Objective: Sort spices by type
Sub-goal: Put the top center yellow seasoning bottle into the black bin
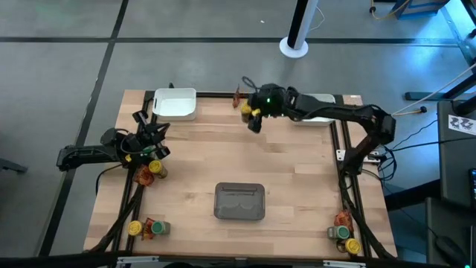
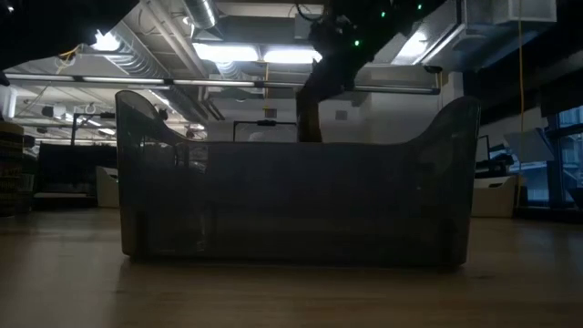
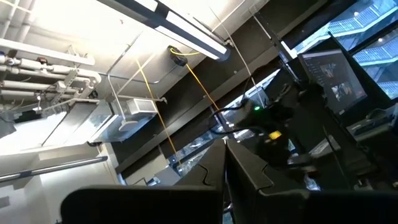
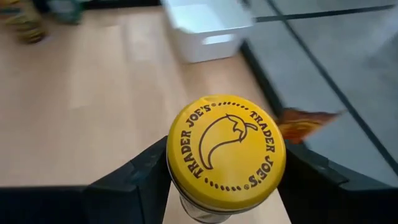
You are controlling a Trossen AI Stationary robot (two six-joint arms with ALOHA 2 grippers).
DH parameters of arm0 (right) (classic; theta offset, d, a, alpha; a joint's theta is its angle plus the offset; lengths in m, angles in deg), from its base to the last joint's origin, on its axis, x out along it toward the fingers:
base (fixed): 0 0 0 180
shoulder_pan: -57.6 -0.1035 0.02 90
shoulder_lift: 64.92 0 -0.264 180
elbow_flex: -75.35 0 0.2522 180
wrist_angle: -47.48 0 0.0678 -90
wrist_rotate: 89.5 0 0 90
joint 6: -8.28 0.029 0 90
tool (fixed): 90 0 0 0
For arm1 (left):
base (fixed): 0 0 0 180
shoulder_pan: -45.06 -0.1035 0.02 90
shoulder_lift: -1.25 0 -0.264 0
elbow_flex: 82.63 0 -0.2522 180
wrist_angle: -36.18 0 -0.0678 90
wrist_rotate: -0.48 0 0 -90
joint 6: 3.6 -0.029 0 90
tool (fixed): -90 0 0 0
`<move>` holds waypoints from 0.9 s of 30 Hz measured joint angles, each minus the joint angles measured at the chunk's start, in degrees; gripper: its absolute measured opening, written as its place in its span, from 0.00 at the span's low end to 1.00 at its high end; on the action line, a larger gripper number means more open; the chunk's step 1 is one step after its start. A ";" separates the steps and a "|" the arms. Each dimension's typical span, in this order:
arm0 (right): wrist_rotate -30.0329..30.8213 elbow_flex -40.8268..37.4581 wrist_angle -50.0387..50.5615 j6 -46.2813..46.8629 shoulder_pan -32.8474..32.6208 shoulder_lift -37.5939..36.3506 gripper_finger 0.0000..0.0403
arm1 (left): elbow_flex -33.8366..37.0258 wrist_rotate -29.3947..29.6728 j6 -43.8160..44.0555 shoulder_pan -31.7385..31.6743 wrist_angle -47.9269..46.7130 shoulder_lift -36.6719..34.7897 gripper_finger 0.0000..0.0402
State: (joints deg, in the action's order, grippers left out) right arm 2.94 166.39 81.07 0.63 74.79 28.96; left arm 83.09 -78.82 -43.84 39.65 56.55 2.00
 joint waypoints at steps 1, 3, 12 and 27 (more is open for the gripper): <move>-0.03 0.00 0.59 0.22 -1.27 -0.19 0.59 | 0.00 0.00 0.60 0.00 -0.02 -0.02 0.01; -0.07 0.00 2.11 1.01 -3.98 -0.57 0.60 | -0.01 0.00 1.95 0.01 -0.05 -0.02 0.01; -0.03 0.00 5.77 5.59 -15.49 -0.61 0.59 | 0.00 -0.04 9.47 0.07 -0.41 -0.01 0.01; 3.07 0.00 7.25 20.39 -32.09 -0.54 0.60 | -0.01 -0.03 22.84 0.07 -2.29 -0.01 0.01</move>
State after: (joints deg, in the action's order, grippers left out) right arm 6.01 166.39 88.32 21.03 42.69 28.42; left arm 83.08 -78.85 -21.00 39.71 54.25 1.99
